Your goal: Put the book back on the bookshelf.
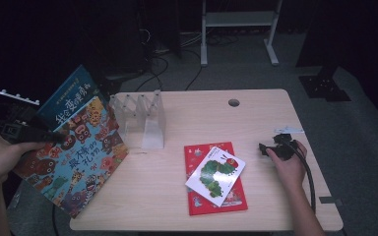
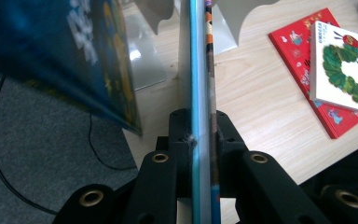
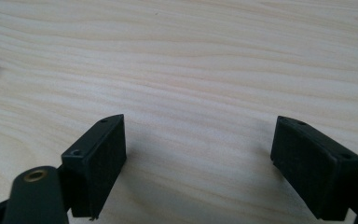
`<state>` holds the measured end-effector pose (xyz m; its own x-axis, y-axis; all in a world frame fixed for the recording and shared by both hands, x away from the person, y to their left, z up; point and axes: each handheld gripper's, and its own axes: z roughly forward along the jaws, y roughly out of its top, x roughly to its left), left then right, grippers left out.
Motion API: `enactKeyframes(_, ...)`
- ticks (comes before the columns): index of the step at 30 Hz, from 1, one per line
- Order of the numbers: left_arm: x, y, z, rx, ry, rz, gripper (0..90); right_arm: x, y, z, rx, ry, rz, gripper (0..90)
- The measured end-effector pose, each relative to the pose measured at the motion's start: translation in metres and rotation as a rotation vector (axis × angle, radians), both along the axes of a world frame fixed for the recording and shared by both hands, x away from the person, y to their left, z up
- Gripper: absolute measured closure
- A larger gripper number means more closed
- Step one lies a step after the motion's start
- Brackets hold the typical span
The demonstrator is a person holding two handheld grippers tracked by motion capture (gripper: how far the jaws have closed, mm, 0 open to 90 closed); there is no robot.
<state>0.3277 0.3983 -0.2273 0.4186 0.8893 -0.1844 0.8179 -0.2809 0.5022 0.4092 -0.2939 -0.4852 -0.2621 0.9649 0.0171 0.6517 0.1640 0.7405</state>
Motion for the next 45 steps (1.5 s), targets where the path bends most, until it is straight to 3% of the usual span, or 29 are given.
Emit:
enactKeyframes(7, 0.003, 0.002, -0.004, -0.008, -0.02, 0.067, 80.6, 0.001, 0.0, 0.0, -0.001, 0.0, 0.0, 17.0)
enactKeyframes(15, 0.017, -0.01, -0.001, 0.001, -0.04, 0.114, 80.7, 0.002, -0.001, 0.0, -0.002, -0.001, 0.001, 17.0)
enactKeyframes(22, 0.03, -0.02, 0.001, 0.039, -0.037, 0.136, 80.6, 0.002, -0.001, 0.0, -0.002, -0.001, 0.002, 17.0)
enactKeyframes(30, 0.037, -0.023, 0.003, 0.035, -0.045, 0.163, 80.7, 0.002, -0.001, 0.0, -0.002, 0.0, 0.003, 17.0)
enactKeyframes(36, 0.042, -0.026, 0.003, 0.055, -0.048, 0.172, 80.6, 0.002, -0.001, 0.0, -0.001, 0.0, 0.003, 17.0)
enactKeyframes(45, 0.051, -0.032, 0.004, 0.049, -0.08, 0.191, 80.6, 0.002, -0.001, 0.0, -0.002, 0.0, 0.003, 17.0)
